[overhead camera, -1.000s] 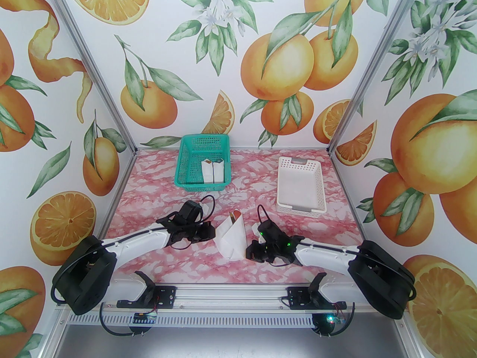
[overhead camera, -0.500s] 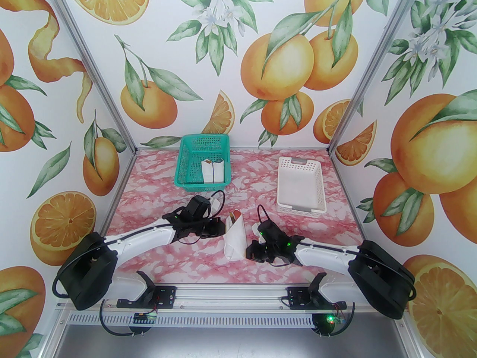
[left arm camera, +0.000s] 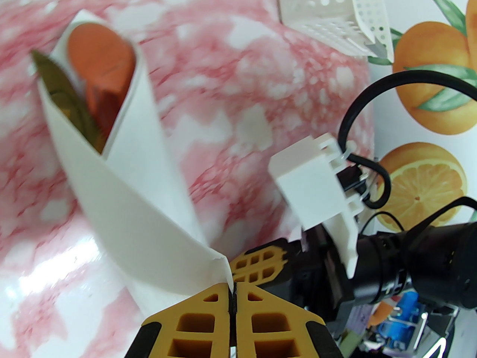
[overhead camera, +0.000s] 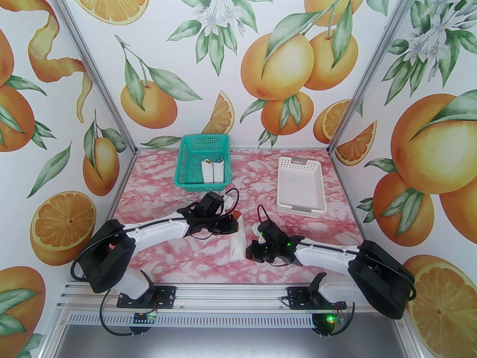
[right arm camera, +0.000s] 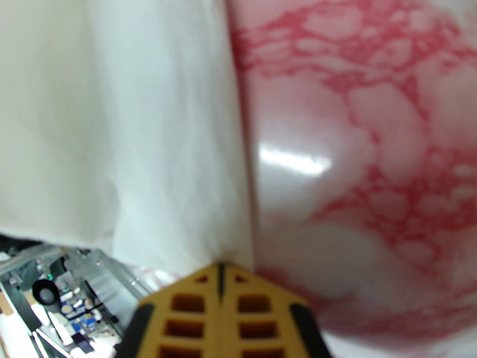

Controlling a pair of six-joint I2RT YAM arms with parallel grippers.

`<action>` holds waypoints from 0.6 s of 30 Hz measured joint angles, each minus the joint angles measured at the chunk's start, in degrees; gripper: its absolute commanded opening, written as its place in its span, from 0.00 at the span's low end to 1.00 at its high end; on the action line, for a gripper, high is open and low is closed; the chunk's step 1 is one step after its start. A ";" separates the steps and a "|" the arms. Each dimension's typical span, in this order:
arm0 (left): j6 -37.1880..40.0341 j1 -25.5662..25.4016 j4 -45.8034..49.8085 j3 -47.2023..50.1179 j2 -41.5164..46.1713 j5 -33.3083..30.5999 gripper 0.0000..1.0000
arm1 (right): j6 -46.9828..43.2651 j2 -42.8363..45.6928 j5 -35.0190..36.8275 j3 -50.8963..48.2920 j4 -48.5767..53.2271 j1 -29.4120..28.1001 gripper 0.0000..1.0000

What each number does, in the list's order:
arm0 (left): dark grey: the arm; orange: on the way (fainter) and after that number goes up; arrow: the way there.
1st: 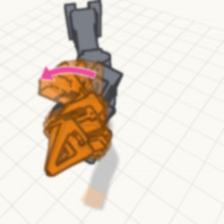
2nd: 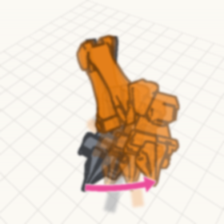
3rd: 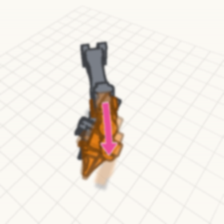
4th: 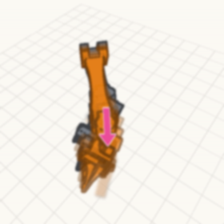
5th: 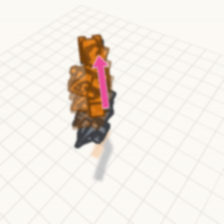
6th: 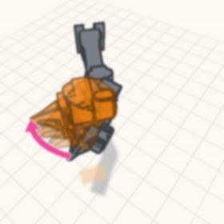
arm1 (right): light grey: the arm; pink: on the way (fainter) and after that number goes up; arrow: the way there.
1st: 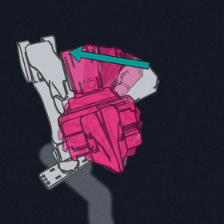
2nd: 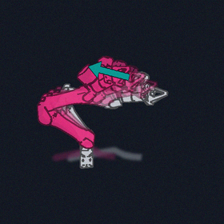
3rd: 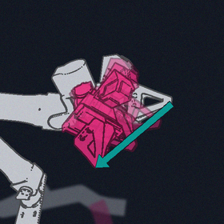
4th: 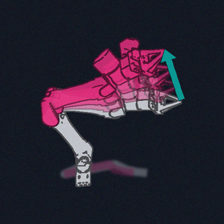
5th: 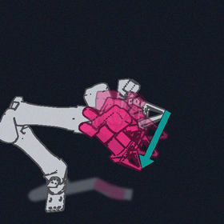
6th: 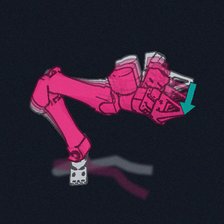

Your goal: Place the utensils on the paper napkin and roll it up

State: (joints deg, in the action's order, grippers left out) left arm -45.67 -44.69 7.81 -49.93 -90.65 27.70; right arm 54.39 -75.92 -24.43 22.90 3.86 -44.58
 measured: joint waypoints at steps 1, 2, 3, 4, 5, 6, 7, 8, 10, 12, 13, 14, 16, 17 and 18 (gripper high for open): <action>0.00 -0.13 -0.11 -0.57 -0.72 0.15 0.08 | 0.00 0.00 0.00 0.00 0.00 0.00 0.00; 0.04 -0.26 -0.20 -1.20 -1.49 0.24 0.08 | 0.00 0.00 0.00 0.00 0.00 0.00 0.00; 0.09 -0.31 -0.26 -1.73 -2.21 0.35 0.08 | 0.00 0.00 0.00 0.00 0.00 0.00 0.00; 0.20 -0.39 -0.39 -2.25 -2.97 0.39 0.08 | 0.00 -0.02 0.00 0.00 0.00 0.00 0.00; 0.24 -0.48 -0.44 -2.69 -3.69 0.44 0.08 | 0.00 0.00 0.00 0.00 0.00 0.00 0.00; 0.26 -0.50 -0.52 -2.99 -4.22 0.44 0.08 | 0.00 0.00 0.00 0.00 0.00 0.00 0.00; 0.39 -0.59 -0.59 -3.28 -4.76 0.46 0.07 | 0.00 0.00 0.00 0.00 0.00 0.00 0.00; 0.55 -0.68 -0.63 -3.56 -5.27 0.48 0.07 | 0.00 0.00 0.00 0.00 0.00 0.00 0.00; 0.70 -0.81 -0.76 -4.22 -6.29 0.68 0.07 | 0.00 -0.02 0.00 0.00 0.00 0.00 0.00; 0.79 -0.87 -0.85 -5.14 -7.41 0.85 0.07 | 0.00 0.00 0.00 0.00 0.00 0.00 0.00; 0.87 -0.92 -0.92 -5.70 -7.98 0.96 0.07 | 0.00 0.00 0.00 0.00 0.00 0.00 0.00; 0.92 -1.05 -1.01 -6.21 -8.44 1.01 0.07 | 0.00 -0.02 0.00 0.00 0.00 0.00 0.00; 1.09 -1.14 -1.22 -7.04 -9.14 1.07 0.07 | 0.00 0.00 0.00 0.00 0.00 0.00 0.00; 1.09 -1.14 -1.29 -7.32 -9.35 1.09 0.07 | 0.00 0.00 0.00 0.00 0.00 0.00 0.00; 1.11 -1.14 -1.40 -7.58 -9.60 1.22 0.07 | 0.00 0.00 0.00 0.00 0.00 0.00 0.00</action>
State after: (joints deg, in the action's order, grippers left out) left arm -44.56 -45.82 6.42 -57.52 -100.25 28.93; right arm 54.39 -75.92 -24.43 22.90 3.86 -44.58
